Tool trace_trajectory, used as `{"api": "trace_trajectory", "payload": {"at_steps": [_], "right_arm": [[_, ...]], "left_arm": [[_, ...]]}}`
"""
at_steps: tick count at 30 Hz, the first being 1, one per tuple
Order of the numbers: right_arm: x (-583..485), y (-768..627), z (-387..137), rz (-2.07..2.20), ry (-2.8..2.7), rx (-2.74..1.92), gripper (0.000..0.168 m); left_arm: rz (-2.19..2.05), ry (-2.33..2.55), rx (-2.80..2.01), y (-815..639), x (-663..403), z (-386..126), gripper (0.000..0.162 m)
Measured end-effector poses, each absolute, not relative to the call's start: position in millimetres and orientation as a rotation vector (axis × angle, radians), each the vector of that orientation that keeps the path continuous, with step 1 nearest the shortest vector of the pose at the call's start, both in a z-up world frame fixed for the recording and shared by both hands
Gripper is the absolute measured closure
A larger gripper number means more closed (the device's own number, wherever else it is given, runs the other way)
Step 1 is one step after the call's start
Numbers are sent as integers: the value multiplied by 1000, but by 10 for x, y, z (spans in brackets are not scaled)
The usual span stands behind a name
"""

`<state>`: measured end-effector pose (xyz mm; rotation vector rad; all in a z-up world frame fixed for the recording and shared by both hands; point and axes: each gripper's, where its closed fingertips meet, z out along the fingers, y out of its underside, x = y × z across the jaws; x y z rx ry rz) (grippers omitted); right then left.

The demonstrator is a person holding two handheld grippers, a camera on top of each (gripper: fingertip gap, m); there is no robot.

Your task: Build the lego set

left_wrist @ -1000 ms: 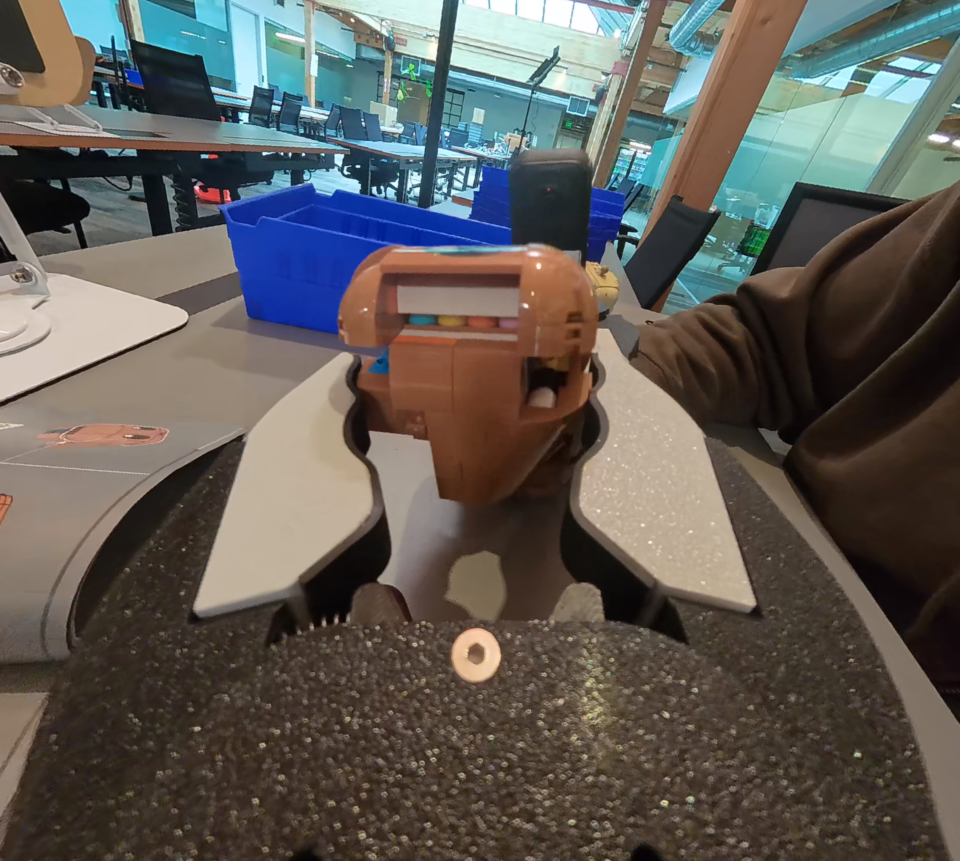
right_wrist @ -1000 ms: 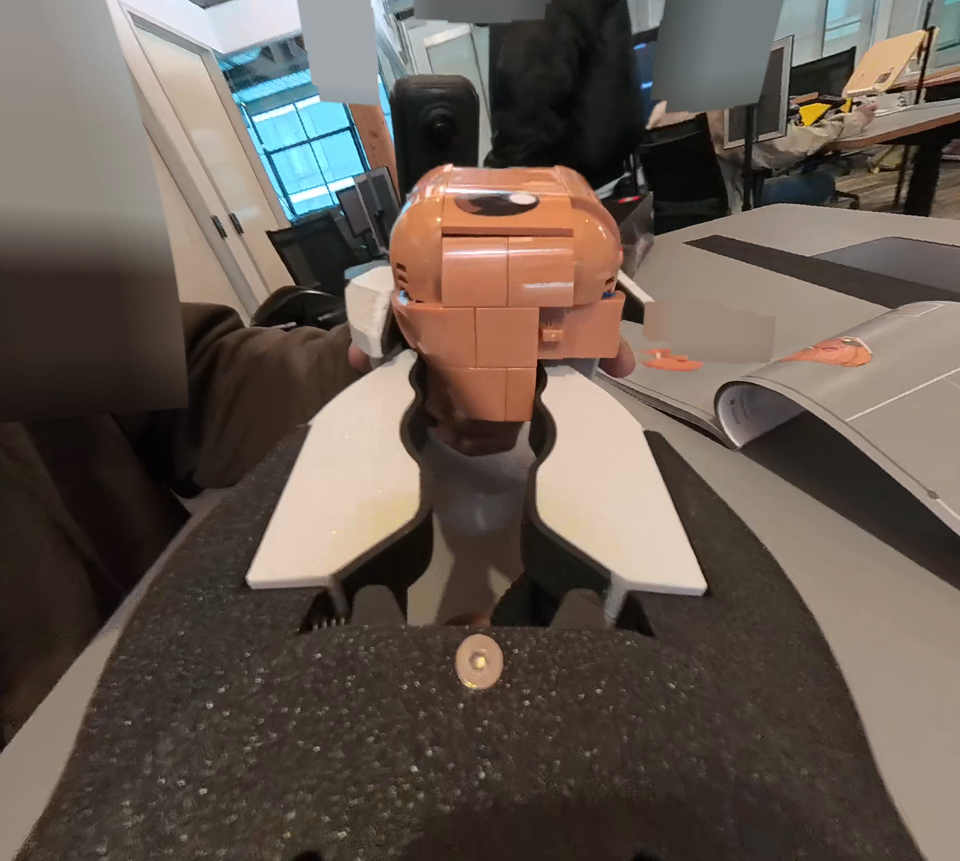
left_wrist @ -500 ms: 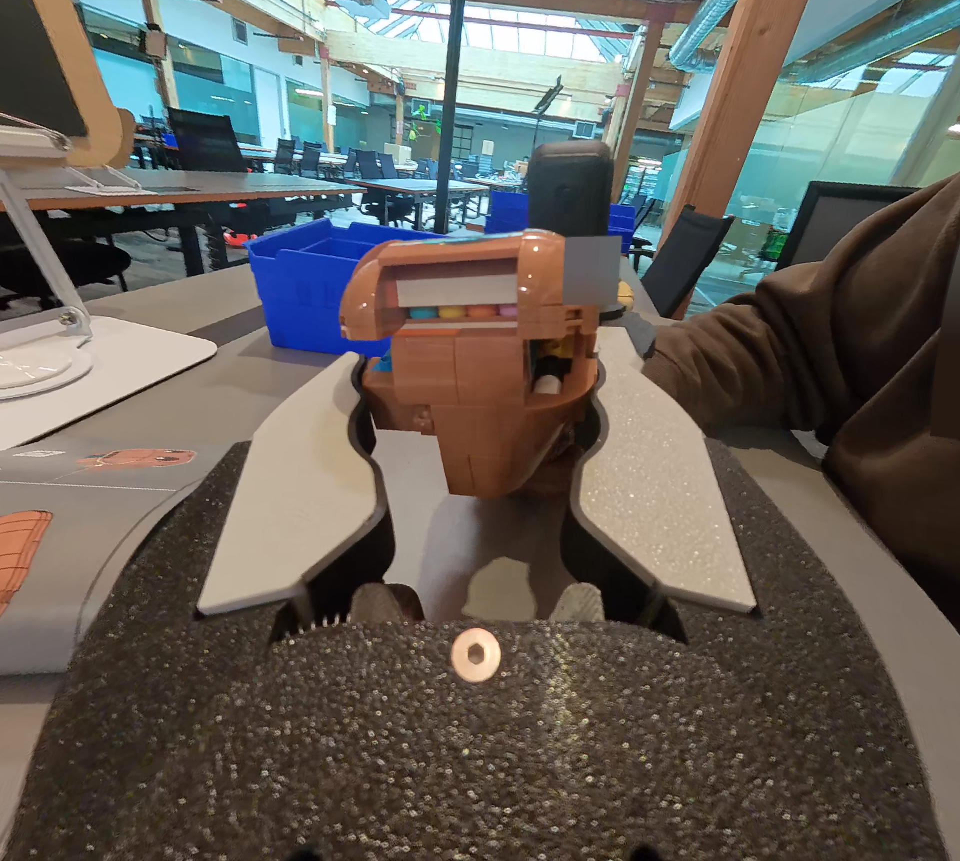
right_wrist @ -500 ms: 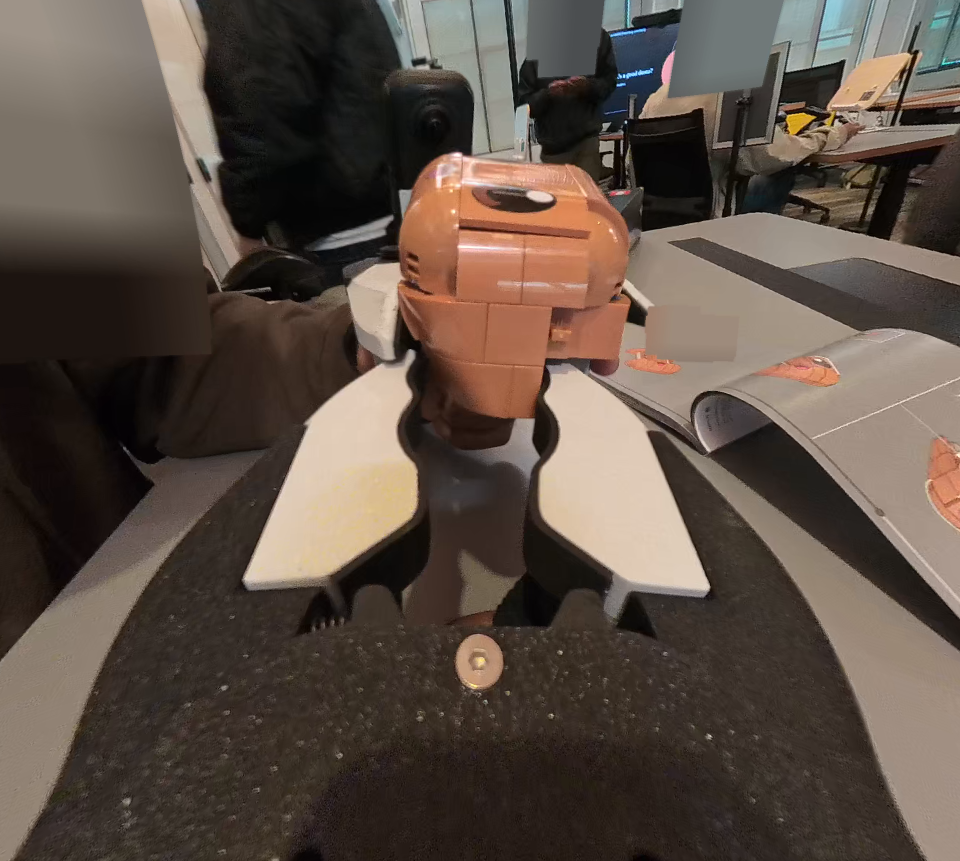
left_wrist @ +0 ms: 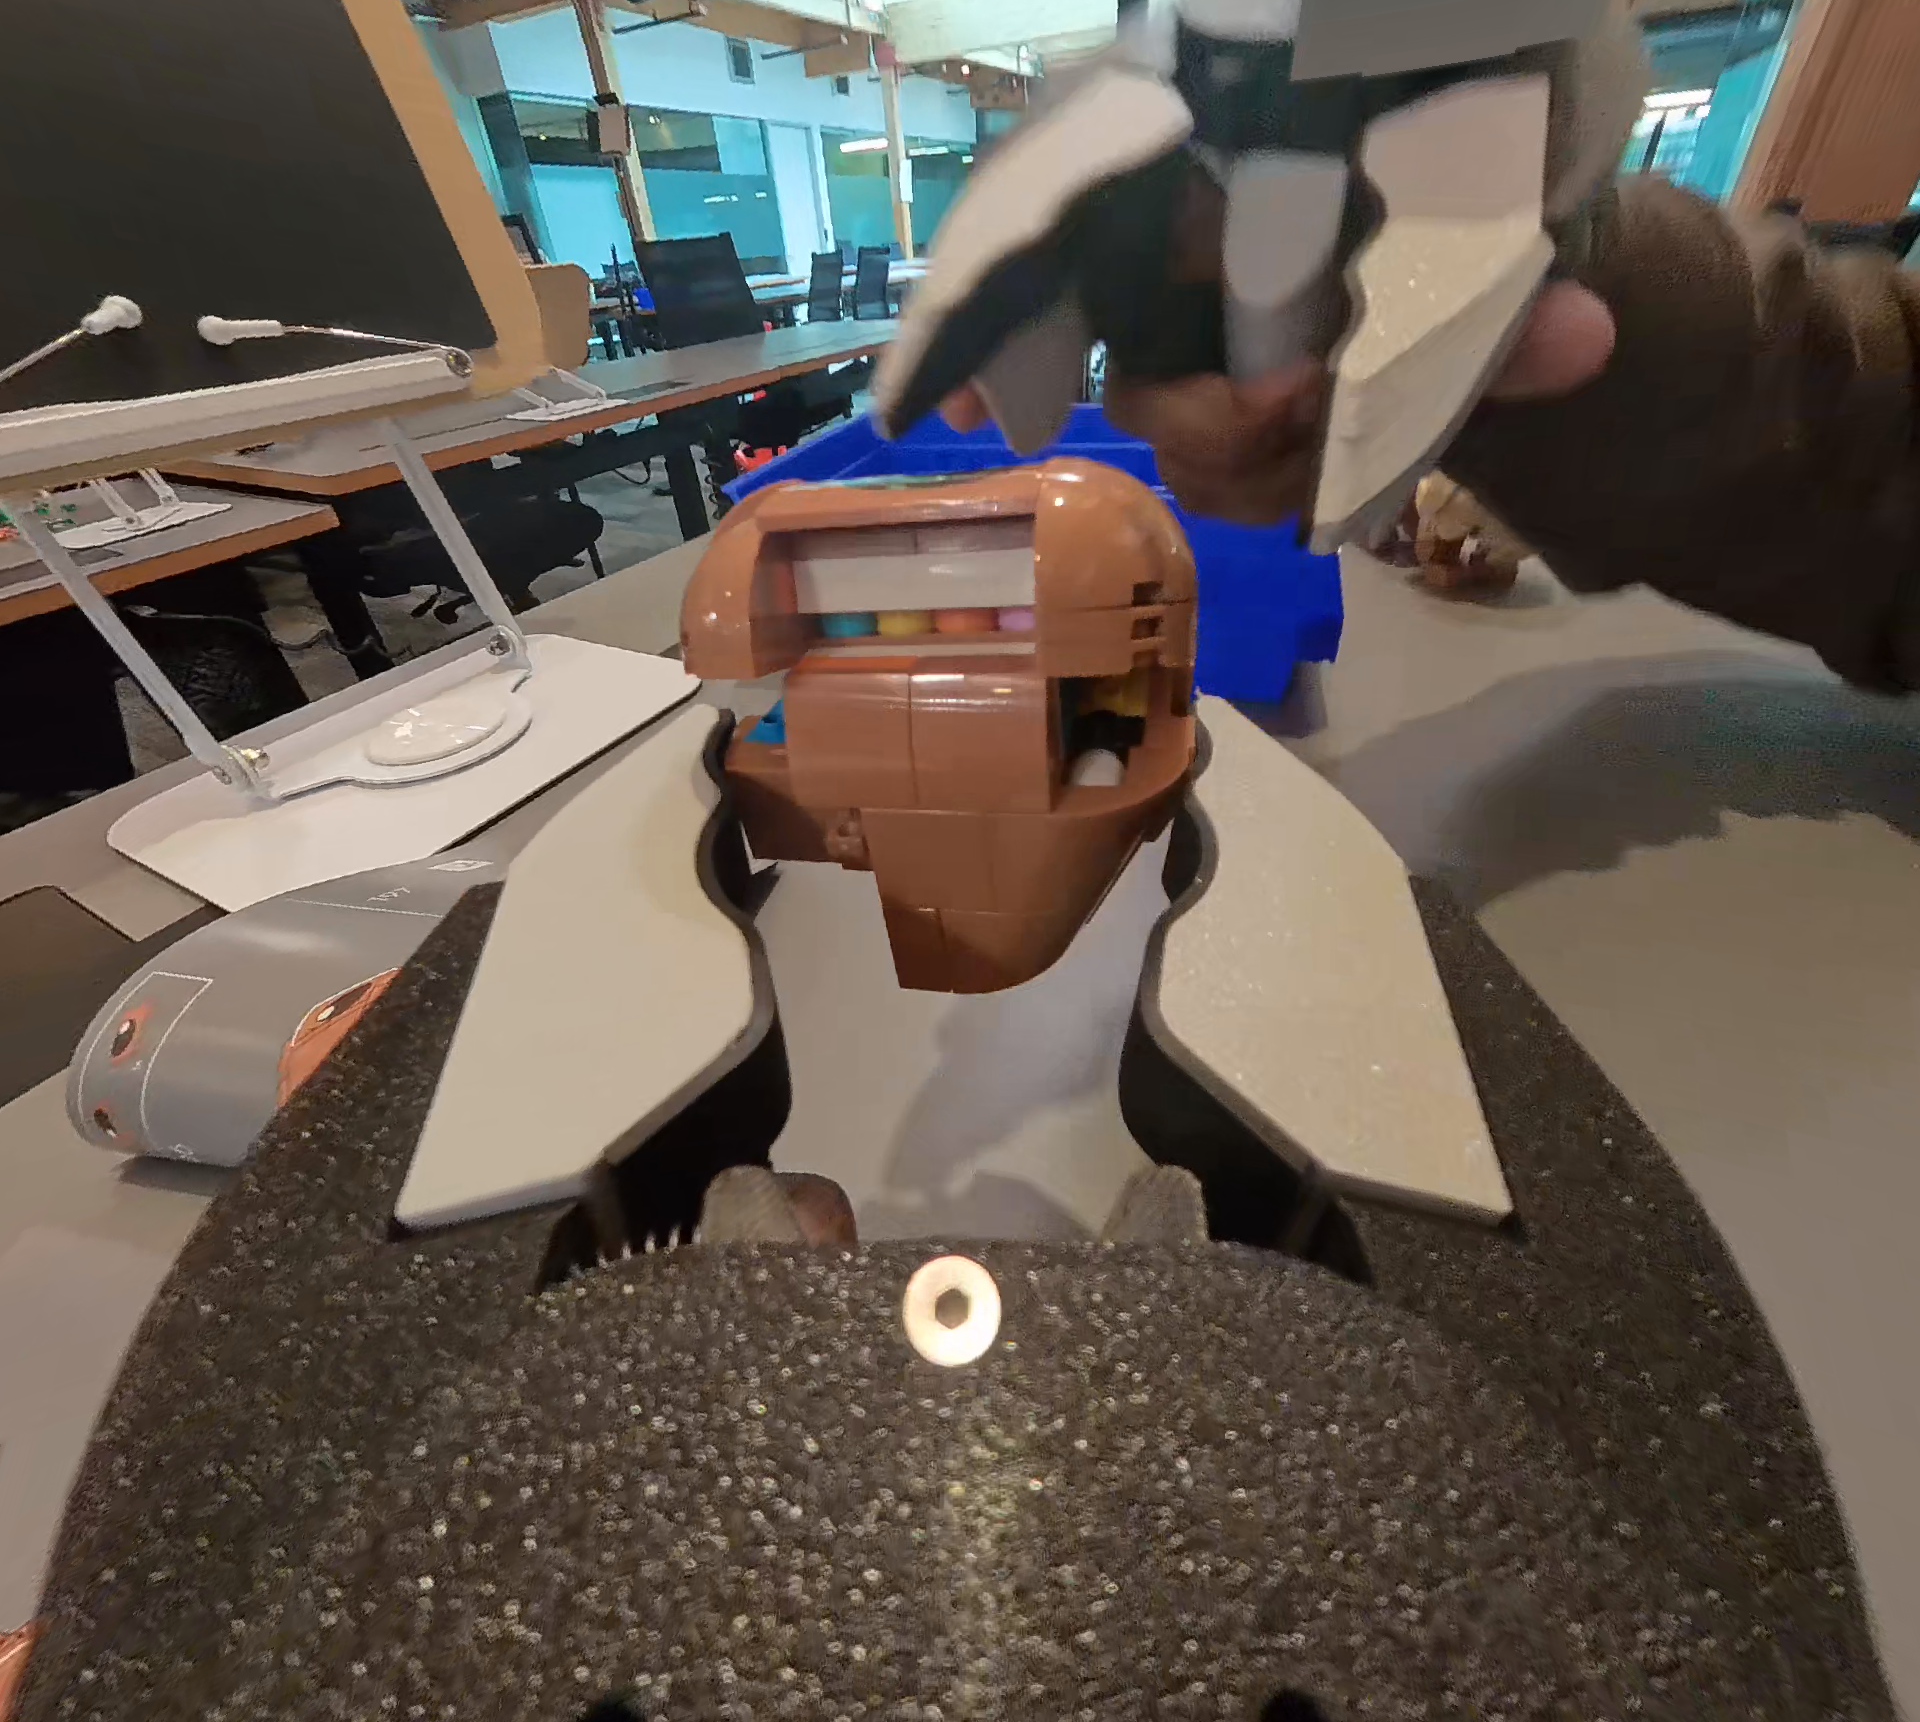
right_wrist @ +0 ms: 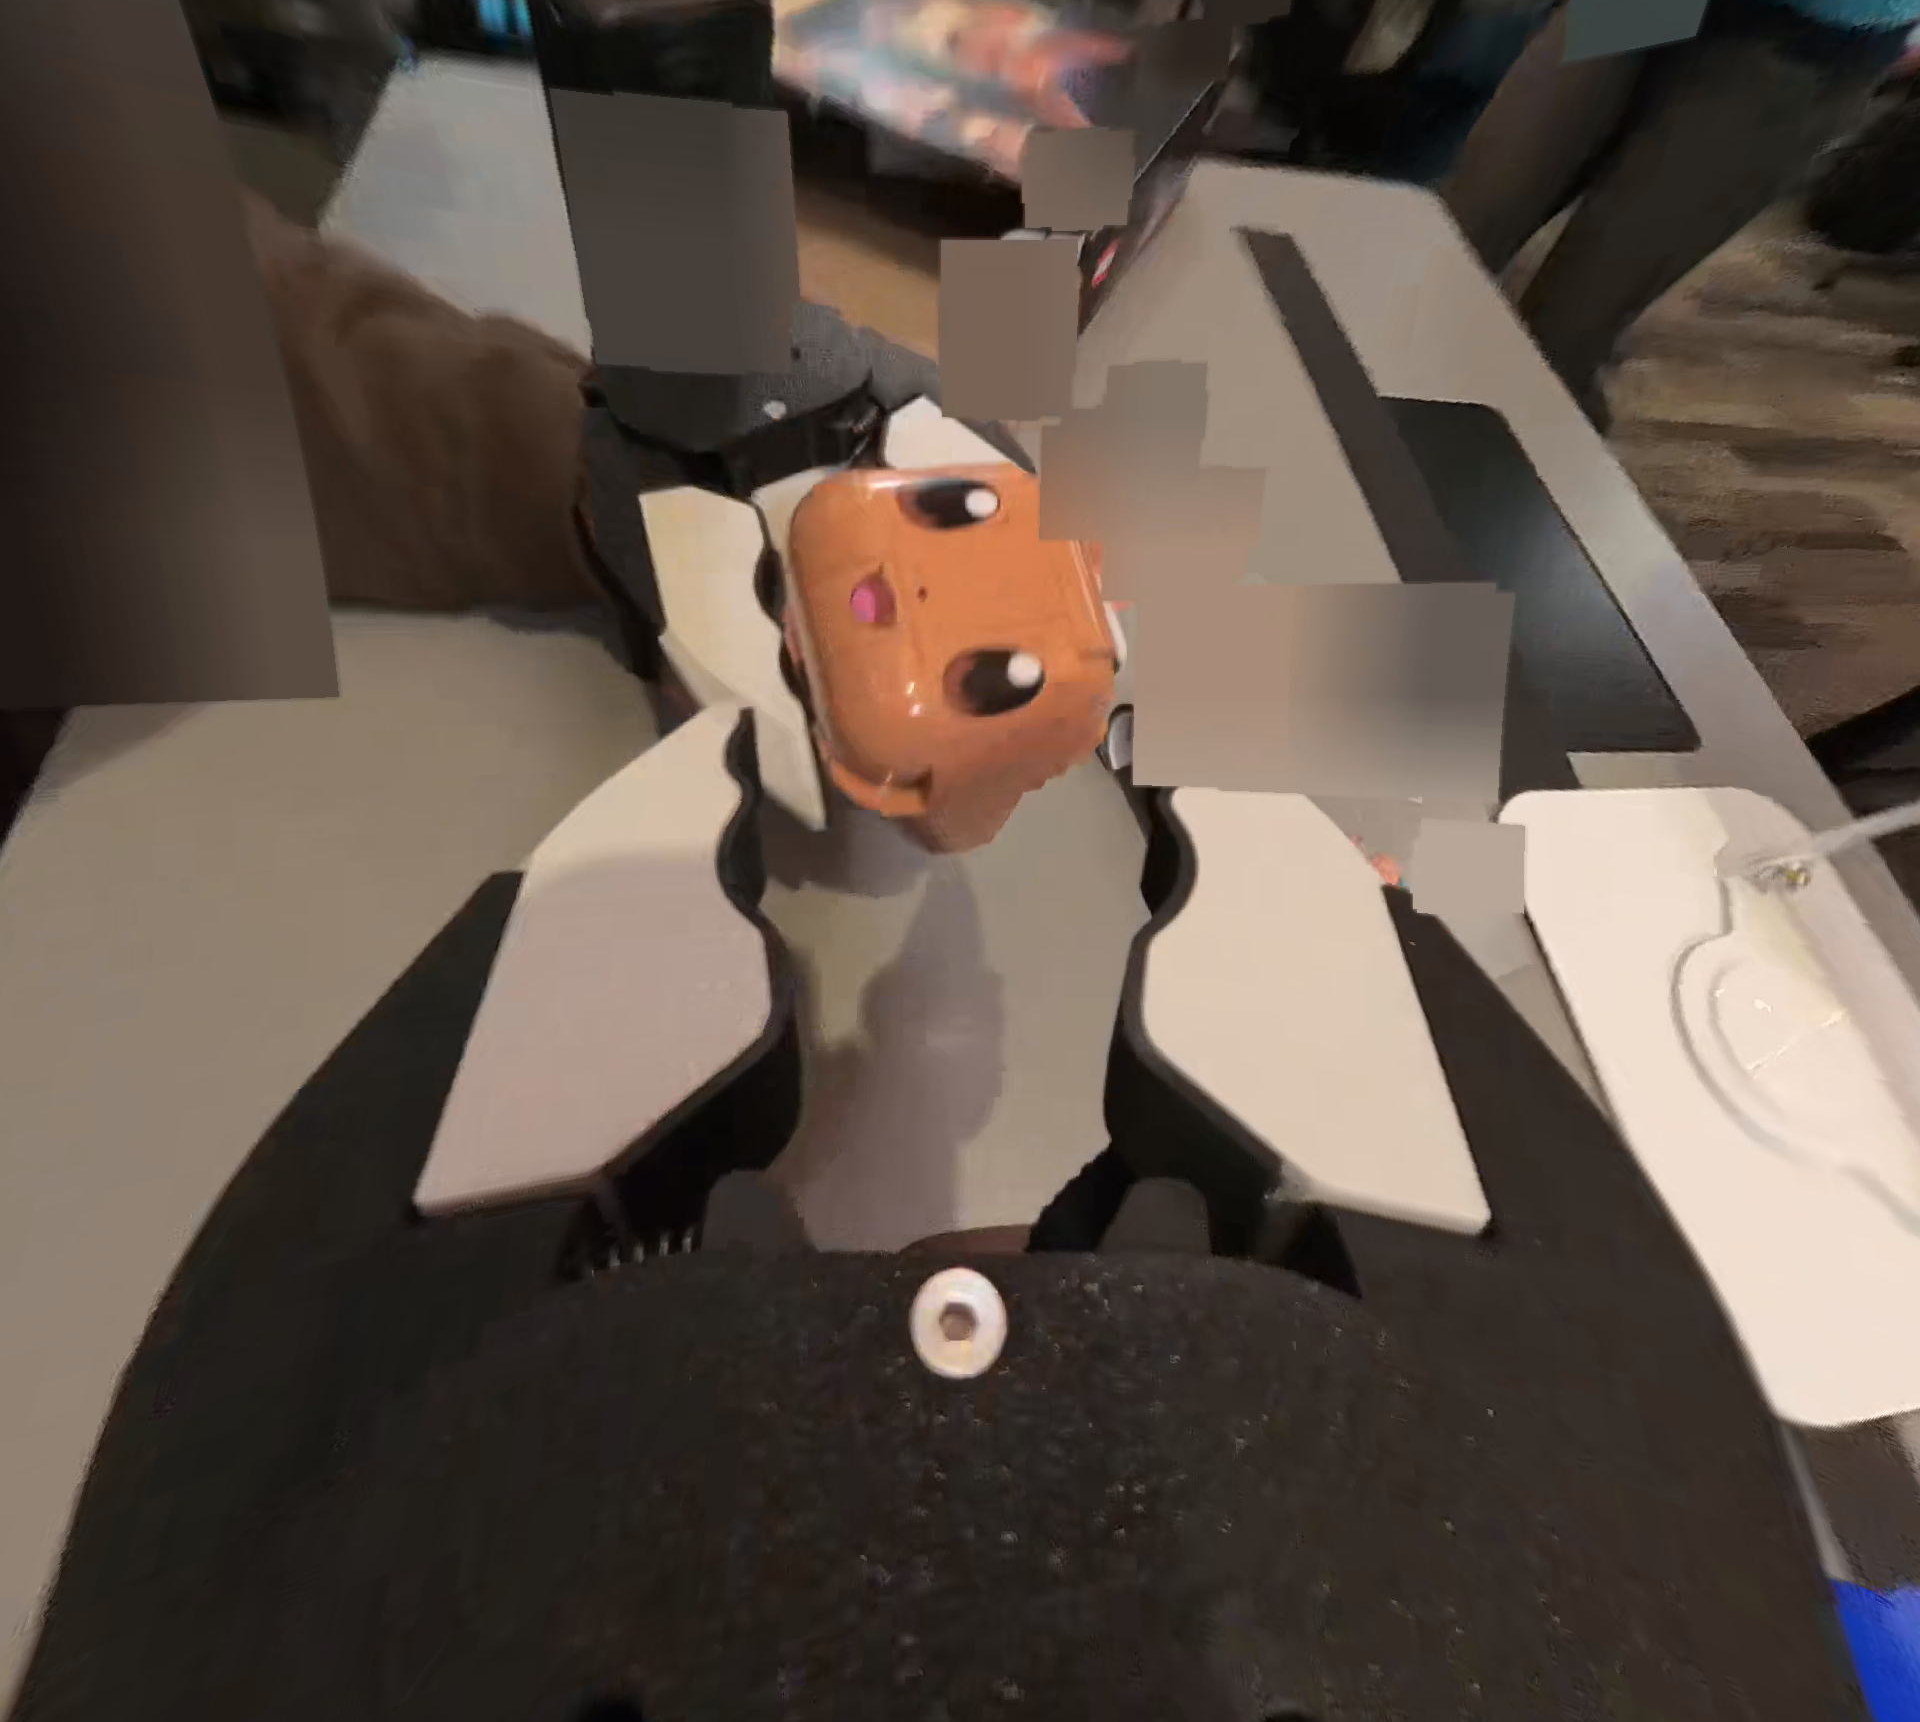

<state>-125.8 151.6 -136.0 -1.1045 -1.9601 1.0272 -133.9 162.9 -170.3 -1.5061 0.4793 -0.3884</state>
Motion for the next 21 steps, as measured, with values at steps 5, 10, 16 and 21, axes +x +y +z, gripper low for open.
{"api": "trace_trajectory", "payload": {"at_steps": [5, 10, 16, 21], "right_arm": [[-1391, 1438, -1550, 766, -2395, -1011, 83], [-1423, 1415, -1699, 575, -2566, -935, 94], [-1420, 1455, -1679, 484, -2604, -905, 98], [-1378, 1482, -1646, 366, -2658, -877, 98]], "left_arm": [[-363, 526, -1520, 1619, -1287, -1747, 83], [-315, 555, -1539, 1625, -1301, -1788, 83], [-280, 564, -1559, 1638, -1318, -1800, 83], [-263, 573, -1575, 1646, -1309, -1827, 83]]}}
